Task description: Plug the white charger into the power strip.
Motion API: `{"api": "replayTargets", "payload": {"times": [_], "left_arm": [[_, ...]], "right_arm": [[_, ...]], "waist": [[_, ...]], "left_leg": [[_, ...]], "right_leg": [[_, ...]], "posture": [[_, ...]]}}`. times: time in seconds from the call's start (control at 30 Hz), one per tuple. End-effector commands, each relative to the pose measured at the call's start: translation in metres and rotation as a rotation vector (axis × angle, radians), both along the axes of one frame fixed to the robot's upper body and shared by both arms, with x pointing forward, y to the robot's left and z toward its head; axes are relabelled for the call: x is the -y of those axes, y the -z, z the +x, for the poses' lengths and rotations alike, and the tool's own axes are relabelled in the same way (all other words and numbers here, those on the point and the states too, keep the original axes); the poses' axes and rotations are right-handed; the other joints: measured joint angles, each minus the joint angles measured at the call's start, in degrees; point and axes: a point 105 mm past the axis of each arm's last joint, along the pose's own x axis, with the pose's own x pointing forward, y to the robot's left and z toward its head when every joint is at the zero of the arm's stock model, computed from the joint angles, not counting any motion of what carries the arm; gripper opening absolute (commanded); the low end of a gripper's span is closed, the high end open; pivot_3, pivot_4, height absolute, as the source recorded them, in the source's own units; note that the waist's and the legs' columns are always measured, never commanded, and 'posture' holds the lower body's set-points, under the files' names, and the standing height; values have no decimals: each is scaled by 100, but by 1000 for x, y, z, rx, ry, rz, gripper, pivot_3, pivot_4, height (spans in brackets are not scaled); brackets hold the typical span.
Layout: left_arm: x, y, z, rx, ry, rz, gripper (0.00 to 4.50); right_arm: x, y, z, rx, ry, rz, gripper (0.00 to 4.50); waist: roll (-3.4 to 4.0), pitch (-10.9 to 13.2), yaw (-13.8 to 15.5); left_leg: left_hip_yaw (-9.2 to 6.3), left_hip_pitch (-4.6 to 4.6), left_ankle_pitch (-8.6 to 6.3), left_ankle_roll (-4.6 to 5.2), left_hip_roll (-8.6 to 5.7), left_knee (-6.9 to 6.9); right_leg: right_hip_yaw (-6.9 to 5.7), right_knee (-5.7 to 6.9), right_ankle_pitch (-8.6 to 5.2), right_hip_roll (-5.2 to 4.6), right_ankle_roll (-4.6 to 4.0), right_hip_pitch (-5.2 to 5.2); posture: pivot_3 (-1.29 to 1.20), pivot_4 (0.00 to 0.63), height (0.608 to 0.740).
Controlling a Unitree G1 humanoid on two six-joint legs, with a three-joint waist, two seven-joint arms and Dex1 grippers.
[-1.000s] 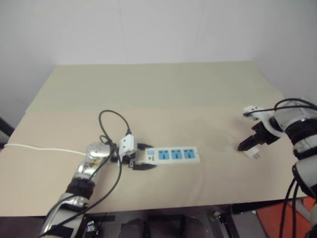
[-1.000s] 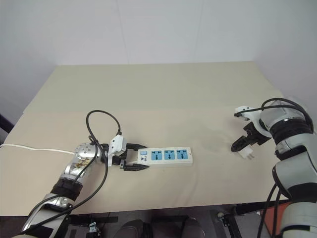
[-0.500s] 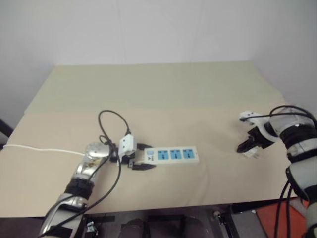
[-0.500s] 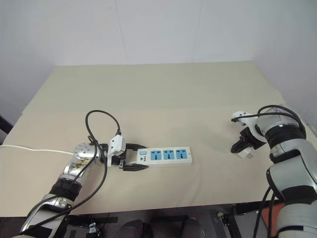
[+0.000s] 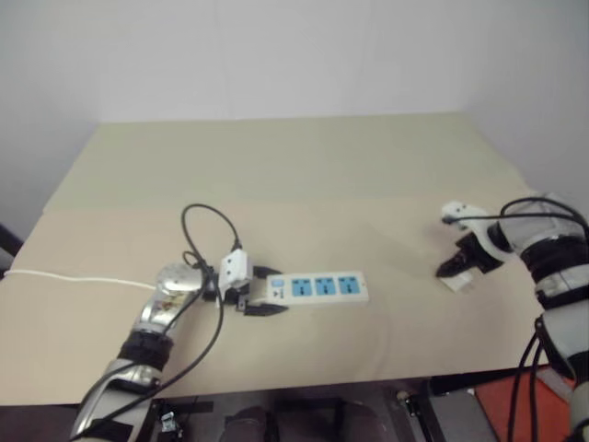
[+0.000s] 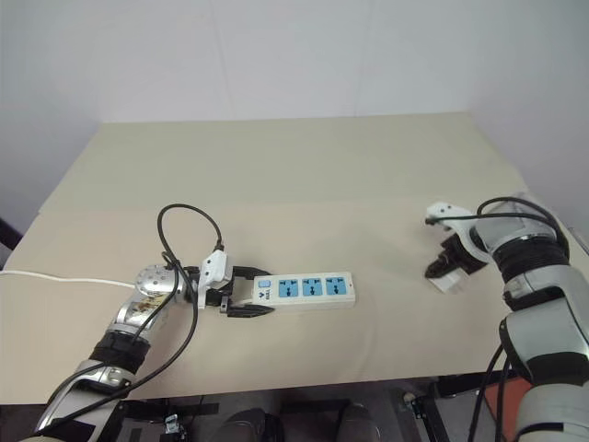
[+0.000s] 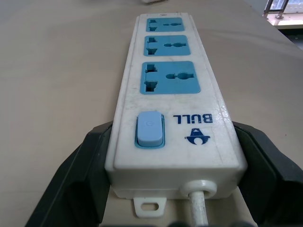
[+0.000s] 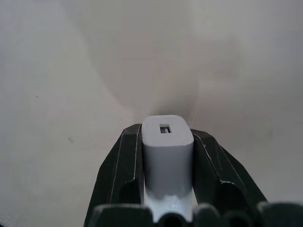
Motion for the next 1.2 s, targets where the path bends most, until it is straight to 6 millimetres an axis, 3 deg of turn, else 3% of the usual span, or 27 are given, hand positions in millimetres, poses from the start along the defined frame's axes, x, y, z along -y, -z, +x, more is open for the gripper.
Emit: {"api": "replayTargets", "payload": {"times": [0.03,0.1,0.2,0.27,0.5,0.6,0.97,1.2], "left_arm": [[-6,16,-2,-60,-7,78,3272],[-7,14,0,-56,-10,78,3272],[-8,12,2,-54,-11,79,3272],[-9,11,3,-51,-10,83,3272],[-12,7,6,-42,-10,94,3272],[-14,6,7,-37,-13,101,3272],[-14,4,7,-32,-18,105,3272],[-15,4,5,-34,-27,104,3272]], "right_arm": [[-34,-71,12,348,-96,198,1169],[-58,-95,7,487,-167,330,1169],[-90,-110,-3,600,-251,493,1169],[-120,-105,-13,696,-355,584,1169],[-175,-69,-40,703,-520,738,1169],[-186,-56,-48,734,-592,761,1169],[-218,-6,-47,643,-693,830,1169],[-229,16,-50,584,-740,855,1169]], "waist": [[0,0,7],[-1,-1,26],[-10,-6,43],[-19,-12,45],[-19,-12,35],[-19,-12,31],[-19,-12,-4],[-19,-12,-30]], "left_leg": [[1,1,1,-2,1,-2],[-3,3,2,-3,4,-3],[-4,6,1,-3,3,-4],[-4,6,1,-3,2,-4],[1,5,2,-3,-3,-5],[1,10,2,-3,-3,-6],[5,18,3,-4,-1,-6],[5,18,3,-4,0,-6]], "right_leg": [[0,0,0,0,0,-1],[-3,-1,1,3,-1,3],[-5,-1,1,4,-2,8],[-5,0,1,4,-2,8],[-4,1,1,12,-2,5],[-4,1,1,21,-3,10],[3,2,1,27,-4,12],[3,2,1,27,-4,11]], "posture": [[0,150,740],[0,150,740],[0,150,740],[0,150,740],[0,150,740],[0,150,740],[0,150,740],[0,150,740]]}}
